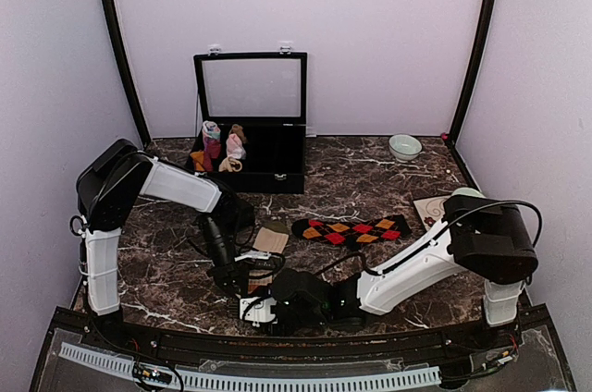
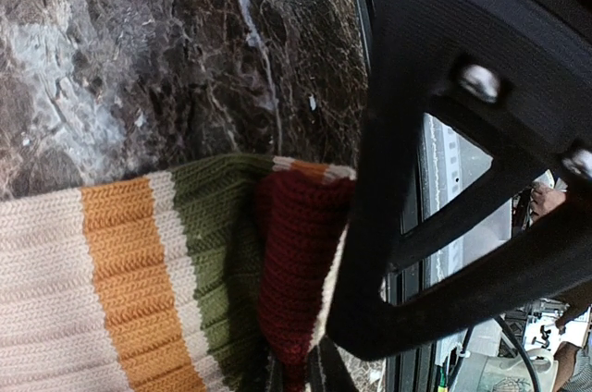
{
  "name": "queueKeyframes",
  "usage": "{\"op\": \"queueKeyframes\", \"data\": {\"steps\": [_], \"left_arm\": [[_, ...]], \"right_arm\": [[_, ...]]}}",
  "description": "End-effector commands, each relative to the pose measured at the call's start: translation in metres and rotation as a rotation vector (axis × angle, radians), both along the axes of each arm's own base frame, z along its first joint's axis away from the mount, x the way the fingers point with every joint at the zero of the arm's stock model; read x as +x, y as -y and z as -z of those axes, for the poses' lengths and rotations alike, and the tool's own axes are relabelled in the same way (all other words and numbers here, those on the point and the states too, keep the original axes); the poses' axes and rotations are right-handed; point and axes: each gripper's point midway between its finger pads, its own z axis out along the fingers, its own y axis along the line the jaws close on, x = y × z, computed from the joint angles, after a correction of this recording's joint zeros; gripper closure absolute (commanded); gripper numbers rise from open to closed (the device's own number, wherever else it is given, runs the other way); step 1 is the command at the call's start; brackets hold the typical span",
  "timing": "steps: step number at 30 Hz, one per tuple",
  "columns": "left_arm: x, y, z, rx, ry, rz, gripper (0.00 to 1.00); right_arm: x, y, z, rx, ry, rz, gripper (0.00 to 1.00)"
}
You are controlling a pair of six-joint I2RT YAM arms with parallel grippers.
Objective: Roll the socks
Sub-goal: Roll the sock at the center of the board.
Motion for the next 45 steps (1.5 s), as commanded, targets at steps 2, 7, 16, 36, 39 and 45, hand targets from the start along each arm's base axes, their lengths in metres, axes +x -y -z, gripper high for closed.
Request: {"op": "queueKeyframes", "data": {"steps": [2, 7, 16, 36, 39, 45], "left_arm": [[0.018, -0.014, 0.035, 0.072, 0.13, 0.065, 1.0], [0.02, -0.014, 0.037, 0.08, 0.135, 0.062, 1.0], [0.019, -0.016, 0.039, 0.087, 0.127, 0.068, 0.99], [0.025, -0.02, 0.032, 0.09, 0.173, 0.06, 0.79], [0.029, -0.022, 0.022, 0.07, 0.204, 0.04, 0.64], [0.049, -0.044, 0.003, 0.049, 0.28, -0.08, 0.34]], "right_arm": [[0.0, 0.008, 0.019, -0.021, -0.056, 0.008, 0.53], [0.0, 0.019, 0.033, -0.052, -0.078, 0.034, 0.64], [0.015, 0.028, 0.055, -0.085, -0.14, 0.123, 0.7], [0.013, 0.055, 0.1, -0.229, -0.322, 0.172, 0.75], [0.012, 0.067, 0.115, -0.265, -0.389, 0.205, 0.77], [0.005, 0.081, 0.129, -0.286, -0.466, 0.244, 0.82]]}}
